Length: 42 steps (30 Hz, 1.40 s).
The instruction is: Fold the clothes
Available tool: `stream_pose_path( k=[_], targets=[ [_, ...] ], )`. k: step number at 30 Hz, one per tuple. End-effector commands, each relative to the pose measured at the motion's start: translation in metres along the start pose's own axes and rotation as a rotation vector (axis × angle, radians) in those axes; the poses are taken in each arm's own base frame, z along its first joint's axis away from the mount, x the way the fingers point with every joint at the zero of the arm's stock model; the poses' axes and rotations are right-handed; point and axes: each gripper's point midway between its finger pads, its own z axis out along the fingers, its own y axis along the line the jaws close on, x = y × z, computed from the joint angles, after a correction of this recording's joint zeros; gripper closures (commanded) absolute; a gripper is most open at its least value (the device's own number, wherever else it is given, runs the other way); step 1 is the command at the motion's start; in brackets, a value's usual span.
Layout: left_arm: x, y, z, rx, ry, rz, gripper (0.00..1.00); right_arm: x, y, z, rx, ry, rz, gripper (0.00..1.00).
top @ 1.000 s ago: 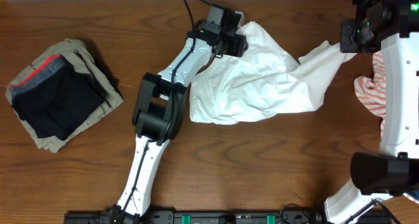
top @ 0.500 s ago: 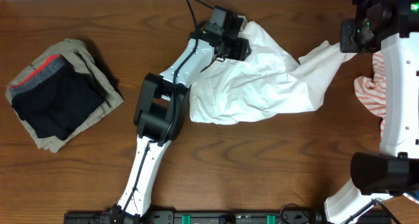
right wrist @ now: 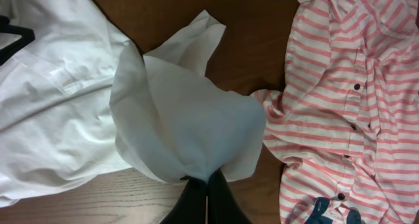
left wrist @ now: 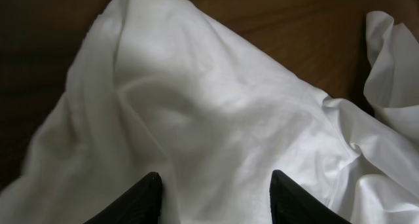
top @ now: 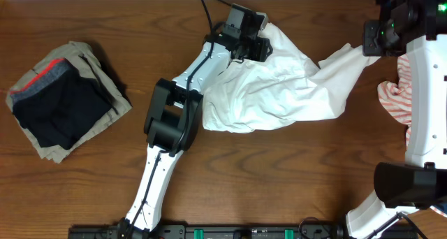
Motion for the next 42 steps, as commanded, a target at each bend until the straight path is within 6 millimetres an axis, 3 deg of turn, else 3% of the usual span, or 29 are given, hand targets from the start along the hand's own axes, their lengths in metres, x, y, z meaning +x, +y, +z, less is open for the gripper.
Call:
stream_pose_path(
  k=[1,4,10,19,30,33,39,42],
  targets=[
    [-0.011,-0.008,-0.01,0.018,-0.022,0.009,0.47,-0.001,-0.004,-0.006,0.012,-0.017,-0.002,0.99],
    [-0.004,-0.005,-0.008,0.003,0.004,0.007,0.47,-0.001,-0.004,-0.006,0.012,-0.016,-0.002,0.99],
    [0.011,0.026,-0.001,-0.141,0.037,0.002,0.47,-0.001,-0.004,-0.006,0.012,-0.016,-0.002,0.99],
    [0.014,0.025,0.007,-0.134,0.034,0.013,0.47,0.0,-0.004,-0.006,0.012,-0.016,-0.002,0.99],
    [0.036,0.023,0.026,-0.129,0.083,0.014,0.48,0.0,-0.004,-0.006,0.012,-0.015,-0.002,0.99],
    [0.036,0.022,0.026,-0.122,0.084,0.014,0.57,0.0,-0.004,-0.006,0.012,-0.015,-0.002,0.99],
    [0.034,0.028,0.024,-0.128,0.079,0.006,0.88,0.001,-0.004,-0.006,0.012,-0.01,-0.003,0.99],
    [0.027,0.031,0.018,-0.132,0.065,0.002,0.94,0.001,-0.004,-0.006,0.012,-0.011,-0.003,0.99]
  ],
)
